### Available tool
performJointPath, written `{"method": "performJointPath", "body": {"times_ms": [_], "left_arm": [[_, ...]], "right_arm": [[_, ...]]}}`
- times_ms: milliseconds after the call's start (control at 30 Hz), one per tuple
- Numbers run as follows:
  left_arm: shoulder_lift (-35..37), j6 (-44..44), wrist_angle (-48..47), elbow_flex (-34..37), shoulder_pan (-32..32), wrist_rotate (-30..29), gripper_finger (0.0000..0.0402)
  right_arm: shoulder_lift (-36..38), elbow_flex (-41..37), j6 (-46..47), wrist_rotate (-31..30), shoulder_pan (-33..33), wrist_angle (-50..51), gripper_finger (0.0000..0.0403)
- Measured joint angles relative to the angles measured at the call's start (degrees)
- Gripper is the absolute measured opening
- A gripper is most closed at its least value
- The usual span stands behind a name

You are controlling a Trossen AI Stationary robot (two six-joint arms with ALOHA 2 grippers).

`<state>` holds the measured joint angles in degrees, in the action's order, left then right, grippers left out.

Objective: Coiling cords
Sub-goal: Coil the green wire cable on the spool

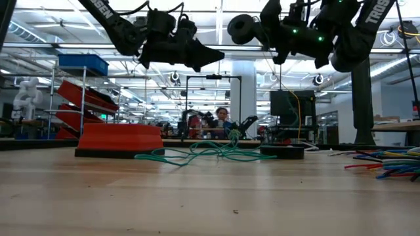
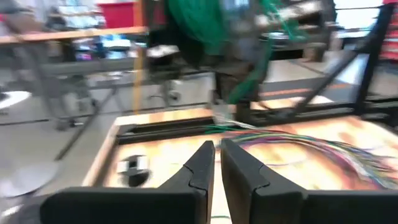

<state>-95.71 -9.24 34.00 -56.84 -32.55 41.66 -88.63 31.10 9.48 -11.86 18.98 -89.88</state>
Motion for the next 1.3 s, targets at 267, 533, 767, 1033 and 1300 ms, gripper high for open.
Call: {"method": "performJointPath", "body": {"times_ms": [267,533,767,1033,1300], "left_arm": [[-11.59,10.67,33.68,6.13,4.70,0.76,0.0036],[-23.77,23.36,50.05,1.87,7.01,-2.56,0.0070],[-26.89,23.43,48.52,-1.46,9.10,-3.16,0.0135],[-26.85,15.52,42.49,-3.31,10.90,-11.44,0.0142],[-26.90,12.85,41.20,-4.80,12.94,-14.79,0.0142]], "right_arm": [[0.33,2.52,-0.93,4.60,0.53,-0.06,0.0000],[0.33,2.82,-1.03,7.54,0.46,-0.06,0.0000],[0.33,3.27,0.19,9.22,0.08,-0.01,0.0000],[0.33,4.36,-0.38,9.24,-1.12,-0.03,0.0000],[0.33,4.86,-1.61,9.27,-1.85,0.01,0.0000]]}}
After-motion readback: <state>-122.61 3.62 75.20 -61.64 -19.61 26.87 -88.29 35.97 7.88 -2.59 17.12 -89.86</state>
